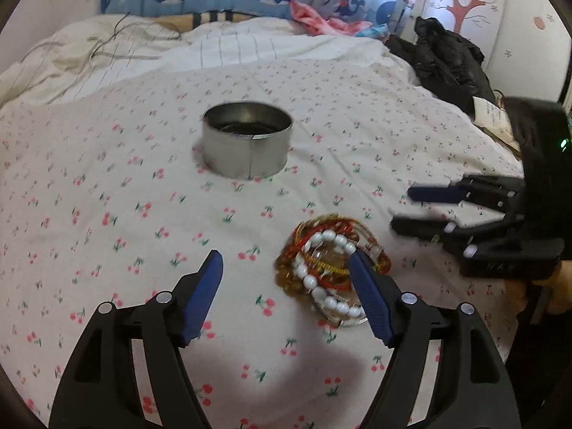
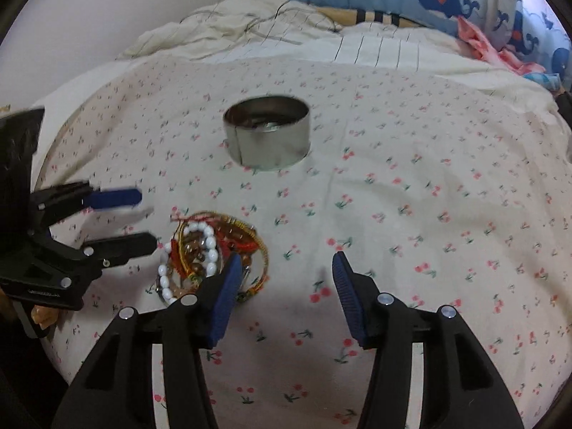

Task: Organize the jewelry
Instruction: 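Move both grippers back to the bracelet pile, then grasp another red cord bracelet with the left gripper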

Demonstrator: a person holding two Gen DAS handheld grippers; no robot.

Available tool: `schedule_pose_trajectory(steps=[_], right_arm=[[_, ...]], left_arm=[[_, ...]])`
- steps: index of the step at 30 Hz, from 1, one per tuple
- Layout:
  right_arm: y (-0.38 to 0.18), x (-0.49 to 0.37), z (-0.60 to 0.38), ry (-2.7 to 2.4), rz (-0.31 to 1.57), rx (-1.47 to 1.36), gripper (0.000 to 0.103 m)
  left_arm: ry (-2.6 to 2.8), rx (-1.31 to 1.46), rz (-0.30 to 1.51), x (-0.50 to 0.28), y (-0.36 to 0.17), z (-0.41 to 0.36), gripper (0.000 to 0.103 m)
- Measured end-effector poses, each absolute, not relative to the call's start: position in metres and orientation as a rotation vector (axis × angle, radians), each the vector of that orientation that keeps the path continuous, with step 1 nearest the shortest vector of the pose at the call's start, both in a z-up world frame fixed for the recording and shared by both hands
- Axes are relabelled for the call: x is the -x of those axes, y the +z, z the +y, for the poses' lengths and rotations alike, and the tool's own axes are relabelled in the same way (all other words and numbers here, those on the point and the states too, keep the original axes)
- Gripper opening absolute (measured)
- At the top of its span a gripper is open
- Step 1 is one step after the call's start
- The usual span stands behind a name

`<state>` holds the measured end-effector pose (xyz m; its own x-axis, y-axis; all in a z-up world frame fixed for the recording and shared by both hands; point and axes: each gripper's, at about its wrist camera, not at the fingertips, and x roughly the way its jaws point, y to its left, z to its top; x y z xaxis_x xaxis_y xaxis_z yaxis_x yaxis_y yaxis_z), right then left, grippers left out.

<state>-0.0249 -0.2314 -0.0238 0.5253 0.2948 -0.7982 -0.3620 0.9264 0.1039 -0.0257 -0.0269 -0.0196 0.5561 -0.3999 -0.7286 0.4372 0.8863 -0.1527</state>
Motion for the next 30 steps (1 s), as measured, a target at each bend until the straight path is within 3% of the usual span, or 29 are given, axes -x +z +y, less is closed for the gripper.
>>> schedule_pose_trajectory(steps=[4, 6, 7, 8, 10, 30], right_arm=[[-0.027, 0.025, -0.231, 0.389, 0.946, 0.085, 0.052], [-0.028, 0.024, -0.233, 0.378, 0.950, 0.081, 0.052], [-0.028, 0.024, -0.234, 0.375, 0.951, 0.078, 0.052], [-0.028, 0.023, -0.236, 0.371, 0.952, 0.071, 0.052], [-0.028, 0.022, -0.238, 0.364, 0.953, 0.067, 0.052], [-0.033, 0.015, -0.232, 0.385, 0.964, 0.048, 0.053]], left_arm=[[-0.503, -0.033, 0.837, 0.018, -0.022, -0.035, 0.068], [-0.507, -0.041, 0.852, 0.012, -0.025, -0.040, 0.048], [-0.505, -0.047, 0.862, 0.008, -0.026, -0.043, 0.028], [-0.509, -0.050, 0.873, 0.006, -0.028, -0.045, 0.016], [-0.496, -0.072, 0.872, 0.006, -0.030, -0.046, 0.003], [-0.541, 0.162, 0.746, 0.006, 0.027, 0.021, 0.001]])
